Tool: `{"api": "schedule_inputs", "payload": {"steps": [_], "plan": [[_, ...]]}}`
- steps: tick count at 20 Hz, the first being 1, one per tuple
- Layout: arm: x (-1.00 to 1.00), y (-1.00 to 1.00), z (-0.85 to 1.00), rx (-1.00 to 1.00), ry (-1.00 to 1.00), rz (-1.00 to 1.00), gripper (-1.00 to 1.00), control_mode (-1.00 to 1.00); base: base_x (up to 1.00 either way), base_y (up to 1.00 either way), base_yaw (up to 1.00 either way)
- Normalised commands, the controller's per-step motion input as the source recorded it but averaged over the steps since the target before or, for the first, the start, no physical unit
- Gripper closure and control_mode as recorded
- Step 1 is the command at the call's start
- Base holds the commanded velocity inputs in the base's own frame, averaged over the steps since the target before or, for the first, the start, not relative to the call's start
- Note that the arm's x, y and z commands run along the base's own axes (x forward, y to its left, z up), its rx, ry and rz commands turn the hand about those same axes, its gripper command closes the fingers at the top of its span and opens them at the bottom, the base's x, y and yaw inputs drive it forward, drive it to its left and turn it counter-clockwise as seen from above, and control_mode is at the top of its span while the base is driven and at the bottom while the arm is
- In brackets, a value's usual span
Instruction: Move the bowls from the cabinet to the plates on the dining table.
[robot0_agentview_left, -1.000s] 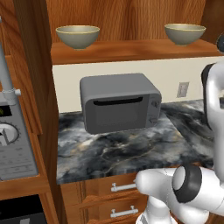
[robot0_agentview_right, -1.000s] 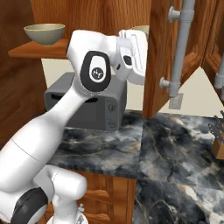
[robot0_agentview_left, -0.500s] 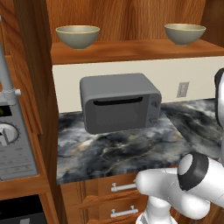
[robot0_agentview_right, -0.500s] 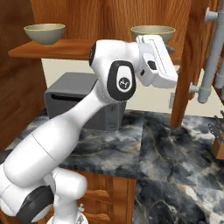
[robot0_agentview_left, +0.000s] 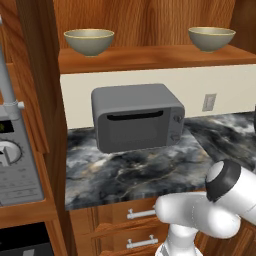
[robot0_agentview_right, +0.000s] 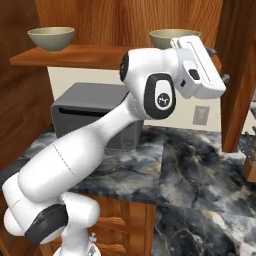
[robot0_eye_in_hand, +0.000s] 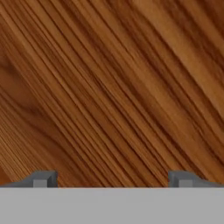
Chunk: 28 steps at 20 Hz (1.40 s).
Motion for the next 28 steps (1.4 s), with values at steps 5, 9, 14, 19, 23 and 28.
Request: {"api": "schedule_inputs", "payload": {"steps": [5,9,14,19,23,28], "plan": [[0.10,-0.42,0.06,-0.02,-0.02,0.08,-1.00,-1.00,0.00,0.00,0.00],[0.18,-0.35,-0.03,0.00,0.01,0.07,-1.00,-1.00,0.00,0.00,0.00],[-0.07,0.23,-0.02,-0.02,-0.06,0.00,-1.00,-1.00,0.00,0.00,0.00],[-0.23,0.51,0.00,-0.05,-0.10,0.04,-1.00,-1.00,0.00,0.00,0.00],[-0.07,0.44,0.00,0.00,-0.08,0.08,-1.00,-1.00,0.00,0.00,0.00],[0.00,0.36,0.00,0.07,-0.07,0.07,-1.00,-1.00,0.00,0.00,0.00]]}}
